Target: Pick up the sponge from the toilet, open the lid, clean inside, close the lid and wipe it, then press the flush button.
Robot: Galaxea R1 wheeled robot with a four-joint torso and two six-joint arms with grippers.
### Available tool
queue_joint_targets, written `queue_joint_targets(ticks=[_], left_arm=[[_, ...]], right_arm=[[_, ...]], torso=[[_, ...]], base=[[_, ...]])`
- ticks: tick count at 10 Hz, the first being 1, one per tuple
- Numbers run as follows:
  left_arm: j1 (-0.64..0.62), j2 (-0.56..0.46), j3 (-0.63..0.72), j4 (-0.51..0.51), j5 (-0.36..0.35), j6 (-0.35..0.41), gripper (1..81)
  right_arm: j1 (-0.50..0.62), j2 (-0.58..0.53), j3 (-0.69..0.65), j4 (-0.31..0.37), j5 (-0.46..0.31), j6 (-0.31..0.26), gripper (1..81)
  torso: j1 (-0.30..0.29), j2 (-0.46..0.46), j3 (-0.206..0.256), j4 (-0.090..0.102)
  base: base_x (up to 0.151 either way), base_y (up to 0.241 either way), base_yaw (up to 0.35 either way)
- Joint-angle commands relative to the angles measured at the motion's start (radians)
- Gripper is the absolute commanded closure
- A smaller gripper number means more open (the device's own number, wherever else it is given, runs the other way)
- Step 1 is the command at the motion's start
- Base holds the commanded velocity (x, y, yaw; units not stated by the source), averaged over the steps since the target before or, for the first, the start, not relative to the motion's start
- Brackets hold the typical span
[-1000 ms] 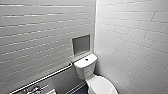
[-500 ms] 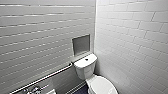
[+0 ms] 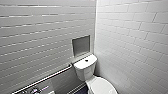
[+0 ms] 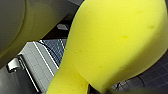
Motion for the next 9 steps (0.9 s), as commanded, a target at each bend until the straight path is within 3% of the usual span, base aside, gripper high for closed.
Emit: queue_joint_targets(ticks=[1,9], left_arm=[[-0.041,-0.009,0.007,-0.007,0.054,0.009,1.0],[-0.041,-0.007,0.009,-0.007,0.054,0.009,1.0]], right_arm=[[0.017,-0.013,0.021,0.000,-0.018,-0.005,81.1],[0.014,-0.016,0.006,0.003,-0.013,-0.005,81.1]], torso=[[0.000,0.000,0.000,0.000],[0.001,0.001,0.000,0.000]], base=[[0.115,0.000,0.000],[0.119,0.000,0.000]])
